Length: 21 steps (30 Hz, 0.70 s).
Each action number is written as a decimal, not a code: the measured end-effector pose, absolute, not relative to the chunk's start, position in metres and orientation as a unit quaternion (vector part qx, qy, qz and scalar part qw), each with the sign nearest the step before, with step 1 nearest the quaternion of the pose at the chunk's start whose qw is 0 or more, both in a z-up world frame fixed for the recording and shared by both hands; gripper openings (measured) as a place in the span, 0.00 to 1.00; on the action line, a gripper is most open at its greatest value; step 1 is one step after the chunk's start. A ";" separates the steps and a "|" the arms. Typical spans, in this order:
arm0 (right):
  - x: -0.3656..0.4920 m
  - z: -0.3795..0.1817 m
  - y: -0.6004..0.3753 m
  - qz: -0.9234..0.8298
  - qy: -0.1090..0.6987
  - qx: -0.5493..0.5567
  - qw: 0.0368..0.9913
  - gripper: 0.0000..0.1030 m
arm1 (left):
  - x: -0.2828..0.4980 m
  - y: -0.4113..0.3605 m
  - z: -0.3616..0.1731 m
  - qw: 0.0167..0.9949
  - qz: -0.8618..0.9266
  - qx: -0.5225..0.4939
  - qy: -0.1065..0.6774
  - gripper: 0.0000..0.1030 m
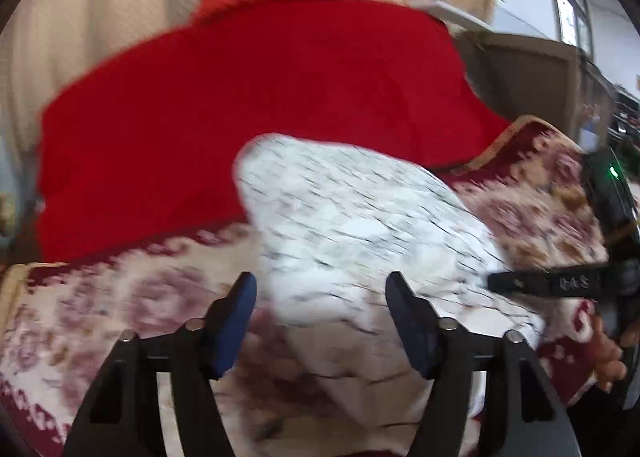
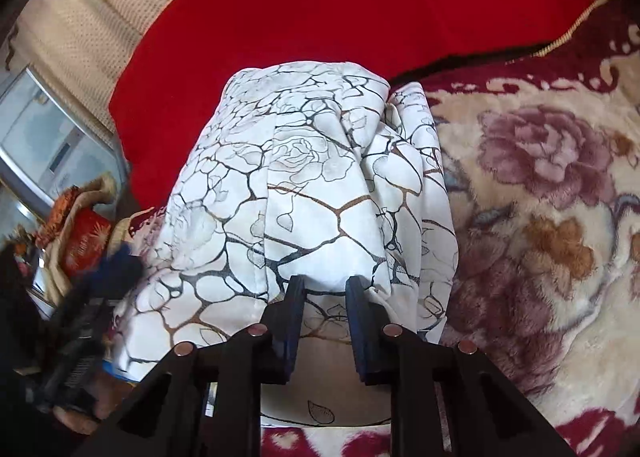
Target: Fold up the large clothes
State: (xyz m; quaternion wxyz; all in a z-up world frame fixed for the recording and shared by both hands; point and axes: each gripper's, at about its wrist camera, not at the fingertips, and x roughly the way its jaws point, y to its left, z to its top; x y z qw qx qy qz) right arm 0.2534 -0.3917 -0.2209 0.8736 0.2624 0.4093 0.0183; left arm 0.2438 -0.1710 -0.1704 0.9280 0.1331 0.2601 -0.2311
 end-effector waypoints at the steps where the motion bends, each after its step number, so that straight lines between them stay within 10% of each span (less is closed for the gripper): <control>1: 0.254 -0.221 -0.388 0.019 0.408 0.261 0.875 0.23 | 0.246 -0.168 -0.172 0.932 -0.211 0.141 0.258 0.66; 21: 0.390 -0.171 -0.419 -0.025 0.439 0.270 0.857 0.27 | 0.284 -0.175 -0.211 0.898 -0.229 0.092 0.365 0.60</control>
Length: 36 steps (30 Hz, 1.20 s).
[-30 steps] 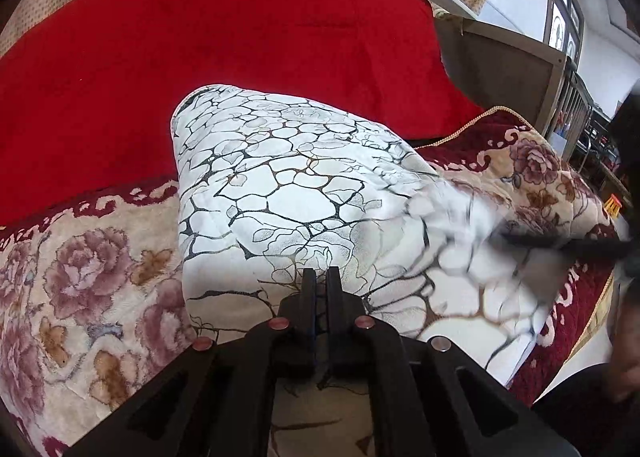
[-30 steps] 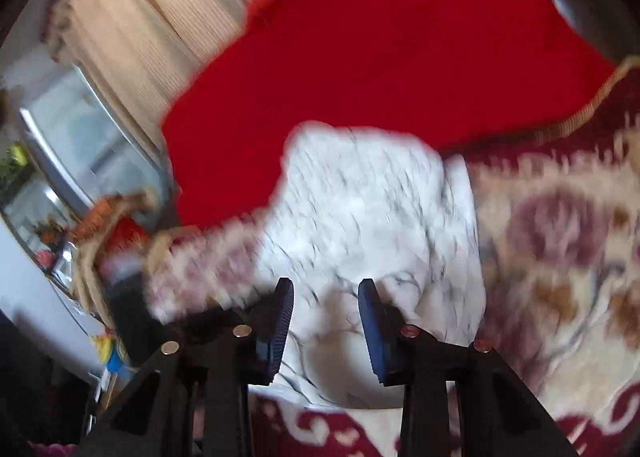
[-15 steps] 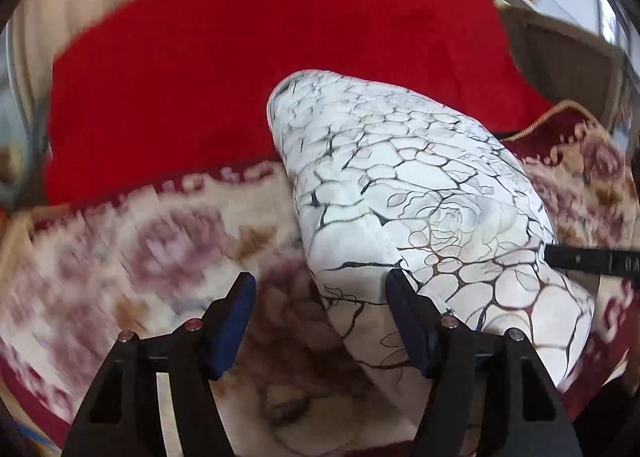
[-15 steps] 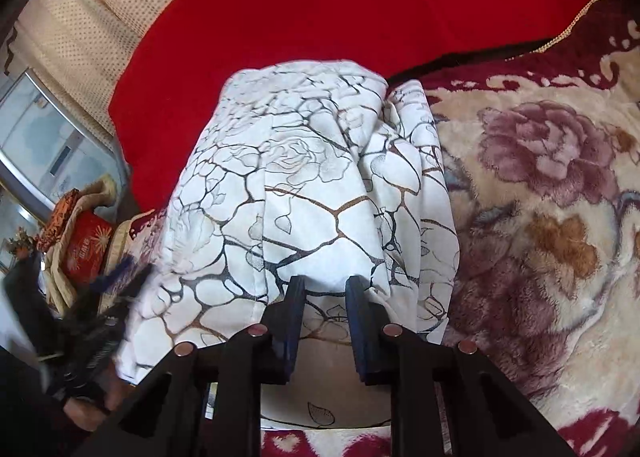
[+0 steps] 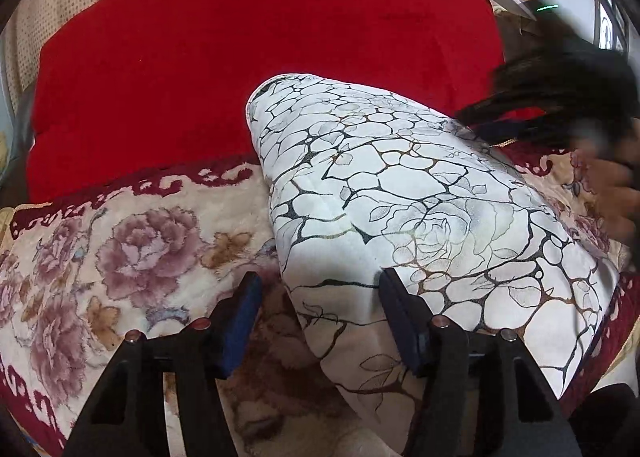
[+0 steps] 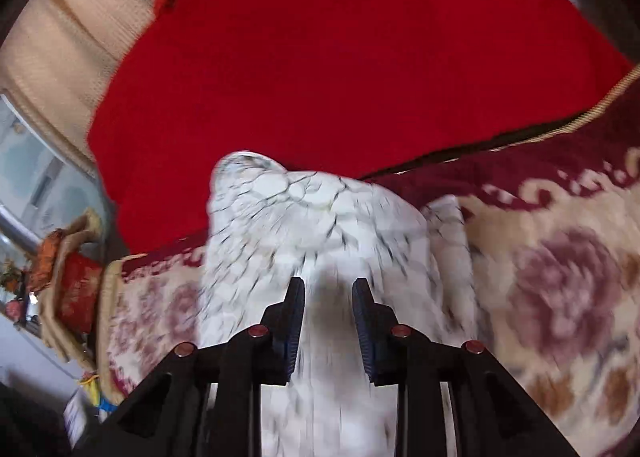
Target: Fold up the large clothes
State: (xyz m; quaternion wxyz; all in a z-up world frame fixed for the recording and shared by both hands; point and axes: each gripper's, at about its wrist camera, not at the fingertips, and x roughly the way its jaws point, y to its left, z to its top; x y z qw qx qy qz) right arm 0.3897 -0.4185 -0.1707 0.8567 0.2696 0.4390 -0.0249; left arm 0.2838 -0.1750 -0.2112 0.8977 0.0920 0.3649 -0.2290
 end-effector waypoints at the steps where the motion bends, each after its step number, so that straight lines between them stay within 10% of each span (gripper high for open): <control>1: 0.402 -0.183 -0.420 -0.030 0.453 0.274 0.847 0.26 | 0.283 -0.176 -0.211 0.898 -0.229 0.093 0.363 0.60; 5: 0.434 -0.243 -0.432 -0.045 0.501 0.317 0.804 0.26 | 0.284 -0.175 -0.210 0.899 -0.230 0.088 0.363 0.61; 36: 0.231 -0.187 -0.358 -0.032 0.471 0.144 0.870 0.30 | 0.268 -0.161 -0.190 0.921 -0.183 0.094 0.329 0.71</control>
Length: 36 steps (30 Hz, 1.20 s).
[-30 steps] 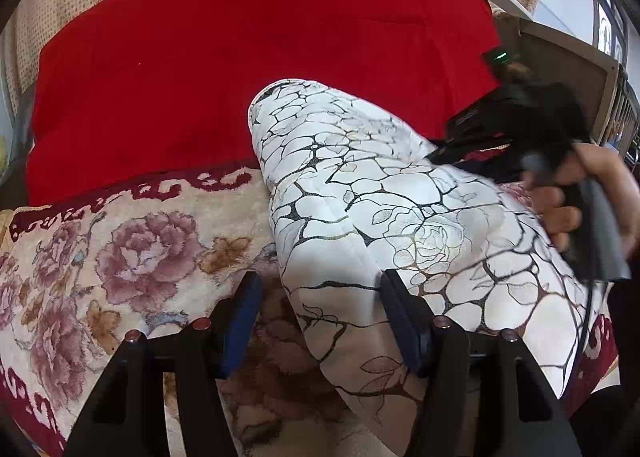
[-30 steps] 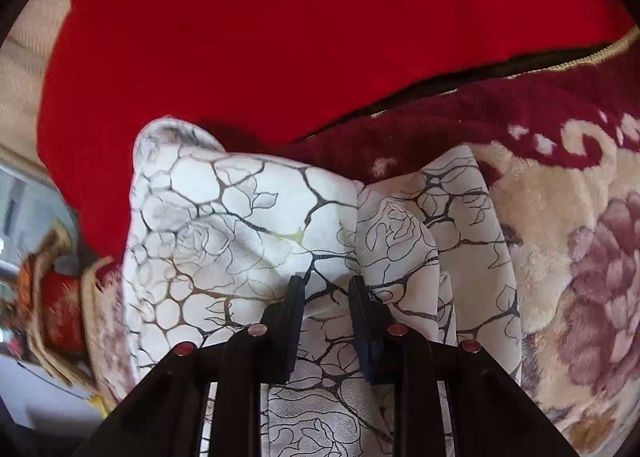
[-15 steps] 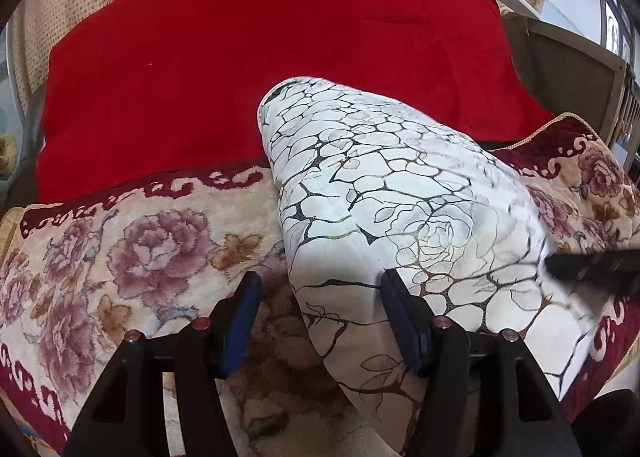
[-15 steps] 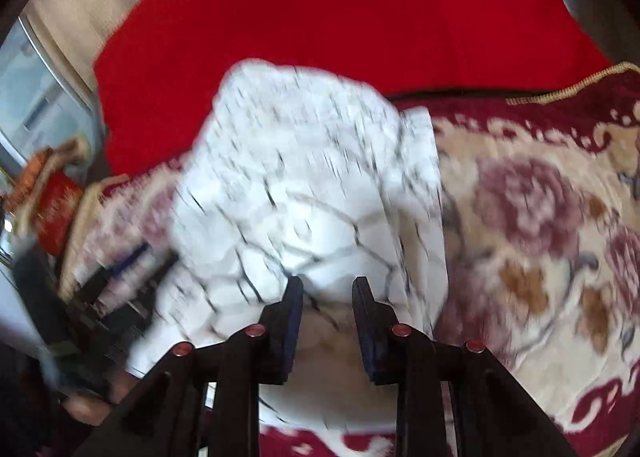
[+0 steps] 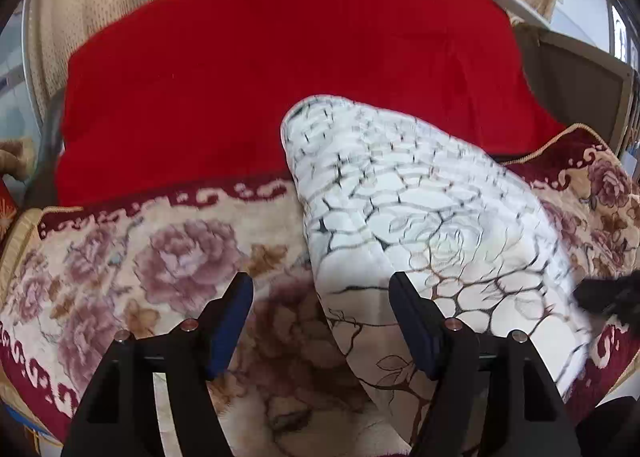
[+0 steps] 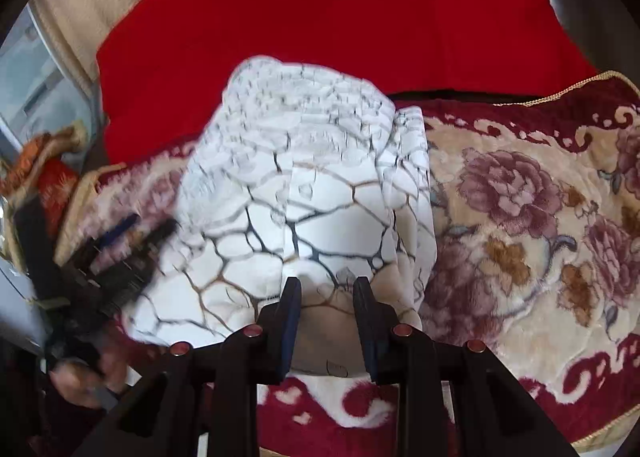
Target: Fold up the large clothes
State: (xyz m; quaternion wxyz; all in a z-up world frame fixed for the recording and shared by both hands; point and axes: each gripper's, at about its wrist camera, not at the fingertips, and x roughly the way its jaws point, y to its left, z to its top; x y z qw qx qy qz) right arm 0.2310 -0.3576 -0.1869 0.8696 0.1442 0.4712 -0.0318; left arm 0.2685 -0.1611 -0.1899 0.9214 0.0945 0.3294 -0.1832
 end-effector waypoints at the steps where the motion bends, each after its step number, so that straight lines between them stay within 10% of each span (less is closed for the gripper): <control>1: 0.234 -0.198 -0.356 -0.031 0.479 0.140 0.866 0.30 | 0.265 -0.160 -0.187 0.925 -0.182 0.096 0.319 0.72; 36: 0.253 -0.173 -0.349 -0.008 0.427 0.150 0.892 0.30 | 0.265 -0.130 -0.171 0.943 -0.139 0.095 0.287 0.73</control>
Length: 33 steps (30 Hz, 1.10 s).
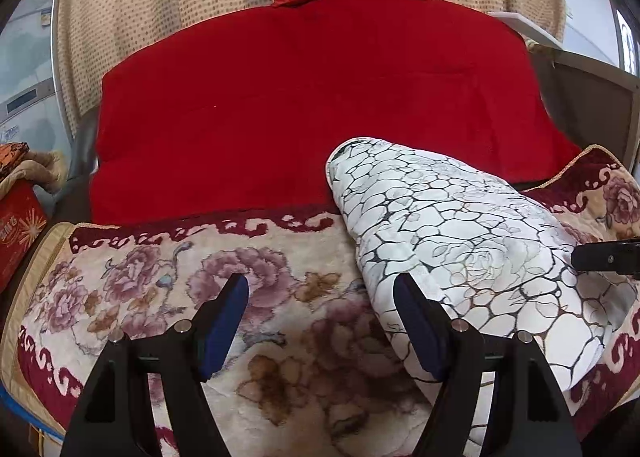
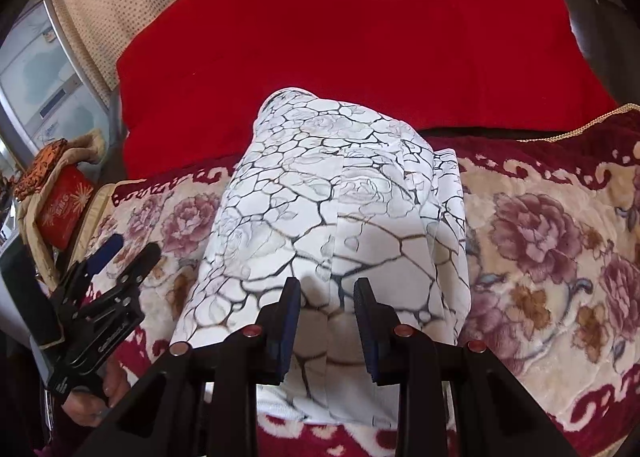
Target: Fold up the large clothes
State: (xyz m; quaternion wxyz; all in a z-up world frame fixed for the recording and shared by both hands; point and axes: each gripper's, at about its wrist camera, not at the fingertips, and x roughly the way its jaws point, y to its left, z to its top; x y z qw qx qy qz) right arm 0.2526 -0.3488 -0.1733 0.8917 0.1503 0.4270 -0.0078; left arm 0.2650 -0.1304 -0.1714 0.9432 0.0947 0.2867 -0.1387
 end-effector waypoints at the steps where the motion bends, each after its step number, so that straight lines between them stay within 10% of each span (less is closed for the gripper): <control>1: 0.255 -0.175 -0.349 -0.011 0.427 0.148 0.892 0.30 | 0.266 -0.130 -0.172 0.943 -0.139 0.093 0.288 0.73; 33: 0.327 -0.211 -0.401 -0.026 0.443 0.204 0.873 0.52 | 0.306 -0.162 -0.202 0.922 -0.140 0.114 0.343 0.77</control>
